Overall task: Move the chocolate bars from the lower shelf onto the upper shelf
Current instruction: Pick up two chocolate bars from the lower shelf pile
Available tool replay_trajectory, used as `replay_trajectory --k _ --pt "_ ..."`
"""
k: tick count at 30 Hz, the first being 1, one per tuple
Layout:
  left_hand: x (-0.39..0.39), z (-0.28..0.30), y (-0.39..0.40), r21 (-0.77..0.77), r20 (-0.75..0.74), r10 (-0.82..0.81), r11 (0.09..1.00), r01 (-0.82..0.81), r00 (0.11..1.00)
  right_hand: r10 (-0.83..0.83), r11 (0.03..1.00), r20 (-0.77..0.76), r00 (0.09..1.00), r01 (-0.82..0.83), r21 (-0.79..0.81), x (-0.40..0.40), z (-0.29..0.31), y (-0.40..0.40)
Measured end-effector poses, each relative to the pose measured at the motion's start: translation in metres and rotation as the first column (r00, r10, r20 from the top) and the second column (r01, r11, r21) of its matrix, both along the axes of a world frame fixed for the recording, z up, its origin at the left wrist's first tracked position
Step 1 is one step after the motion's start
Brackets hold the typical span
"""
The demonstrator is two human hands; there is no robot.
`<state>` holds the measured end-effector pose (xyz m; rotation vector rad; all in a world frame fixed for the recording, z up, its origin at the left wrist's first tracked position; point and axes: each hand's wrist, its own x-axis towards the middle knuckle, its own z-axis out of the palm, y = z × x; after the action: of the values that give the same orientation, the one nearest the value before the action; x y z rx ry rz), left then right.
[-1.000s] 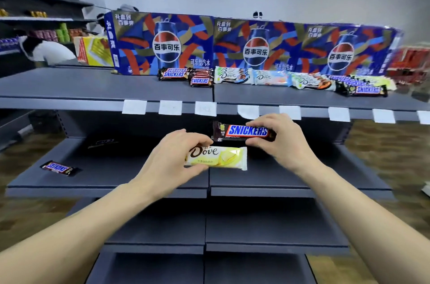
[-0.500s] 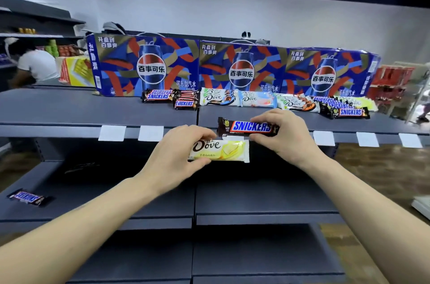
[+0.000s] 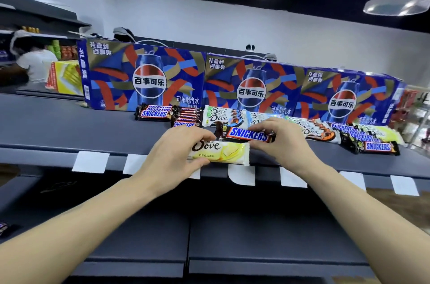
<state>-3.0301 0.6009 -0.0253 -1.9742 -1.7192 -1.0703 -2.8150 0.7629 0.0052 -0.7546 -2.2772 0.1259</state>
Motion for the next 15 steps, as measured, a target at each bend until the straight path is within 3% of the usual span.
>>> replay_trajectory --k 8,15 --pt "-0.018 -0.002 0.007 -0.023 0.032 0.080 0.997 -0.080 0.996 0.077 0.997 0.031 0.997 -0.077 0.002 -0.031 -0.006 0.022" --pt "0.008 0.001 0.029 -0.047 0.015 0.038 0.998 -0.037 0.999 0.026 0.999 0.037 0.999 -0.025 -0.024 0.001 -0.014 0.047"
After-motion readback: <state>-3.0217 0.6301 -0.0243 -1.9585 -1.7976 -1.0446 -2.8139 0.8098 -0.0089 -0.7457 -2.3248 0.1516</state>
